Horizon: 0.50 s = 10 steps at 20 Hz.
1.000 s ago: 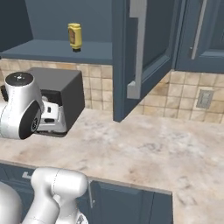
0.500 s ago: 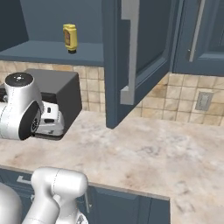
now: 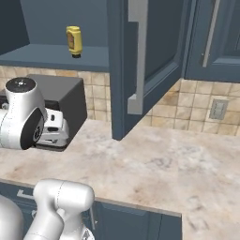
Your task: Move the mustard and ketchup from the cabinet to the dining counter.
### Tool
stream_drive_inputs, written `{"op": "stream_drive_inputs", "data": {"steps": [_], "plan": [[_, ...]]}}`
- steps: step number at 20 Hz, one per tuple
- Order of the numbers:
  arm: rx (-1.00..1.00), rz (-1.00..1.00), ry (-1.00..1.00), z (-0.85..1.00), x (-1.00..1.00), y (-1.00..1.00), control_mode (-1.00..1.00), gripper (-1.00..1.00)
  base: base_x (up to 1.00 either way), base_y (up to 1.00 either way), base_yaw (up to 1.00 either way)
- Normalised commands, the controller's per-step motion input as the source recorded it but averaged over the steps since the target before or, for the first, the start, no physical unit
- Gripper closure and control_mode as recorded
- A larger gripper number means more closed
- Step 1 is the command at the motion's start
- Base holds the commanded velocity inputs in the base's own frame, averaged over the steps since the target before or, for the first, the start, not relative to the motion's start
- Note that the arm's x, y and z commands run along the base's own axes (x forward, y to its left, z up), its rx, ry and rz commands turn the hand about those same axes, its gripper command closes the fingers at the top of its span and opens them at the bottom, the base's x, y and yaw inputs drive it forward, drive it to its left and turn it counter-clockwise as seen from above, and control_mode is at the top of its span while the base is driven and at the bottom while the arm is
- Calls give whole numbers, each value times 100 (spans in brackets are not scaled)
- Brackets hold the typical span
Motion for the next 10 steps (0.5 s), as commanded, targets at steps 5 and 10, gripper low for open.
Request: {"op": "stream_drive_inputs", "data": {"steps": [5,10], "plan": [[0,0,0,0,0,0,100,-100,0,0,0],[0,0,0,0,0,0,100,-100,0,0,0]]}}
